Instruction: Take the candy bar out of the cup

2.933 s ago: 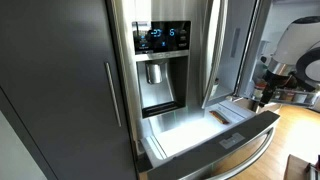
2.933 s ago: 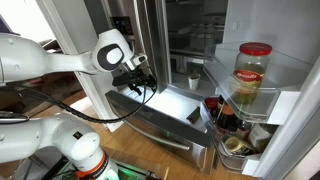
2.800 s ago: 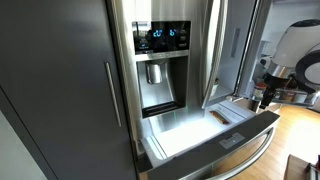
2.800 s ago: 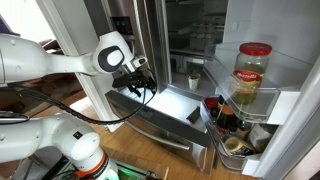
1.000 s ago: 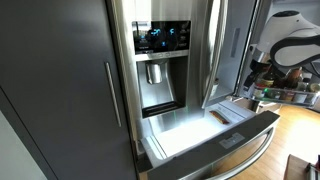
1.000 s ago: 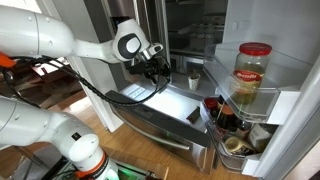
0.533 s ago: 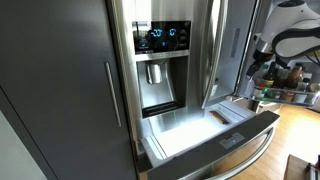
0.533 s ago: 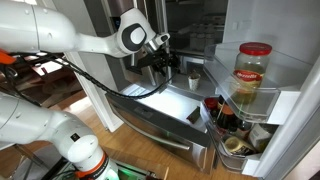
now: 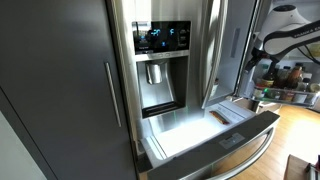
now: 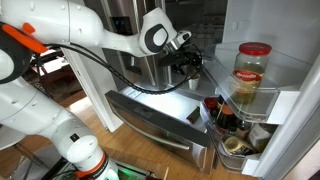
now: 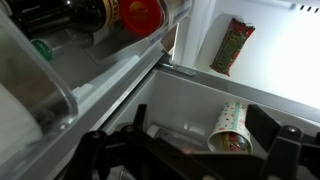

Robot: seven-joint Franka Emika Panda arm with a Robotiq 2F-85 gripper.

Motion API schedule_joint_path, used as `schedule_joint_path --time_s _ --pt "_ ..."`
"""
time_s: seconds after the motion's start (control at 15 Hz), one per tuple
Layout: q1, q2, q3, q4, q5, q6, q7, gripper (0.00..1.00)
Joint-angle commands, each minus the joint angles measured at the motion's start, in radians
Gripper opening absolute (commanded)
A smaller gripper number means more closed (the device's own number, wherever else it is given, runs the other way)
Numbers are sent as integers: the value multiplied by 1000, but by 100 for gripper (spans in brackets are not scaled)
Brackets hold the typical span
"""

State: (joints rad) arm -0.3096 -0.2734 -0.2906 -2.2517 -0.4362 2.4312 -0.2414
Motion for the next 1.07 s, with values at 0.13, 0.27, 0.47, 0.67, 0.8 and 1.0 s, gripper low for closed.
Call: schedule_joint_path --time_s 0.13,0.27,0.47,0.67,0.8,1.0 --pt "0 51 2 35 2 13 1 100" --pt "0 56 2 41 2 13 1 100" --pt "1 80 -1 60 15 17 9 100" --pt "23 123 -11 92 124 6 -14 100" --pt "33 152 -9 114 184 -1 -26 100" --pt "43 208 -6 156 257 4 -45 100"
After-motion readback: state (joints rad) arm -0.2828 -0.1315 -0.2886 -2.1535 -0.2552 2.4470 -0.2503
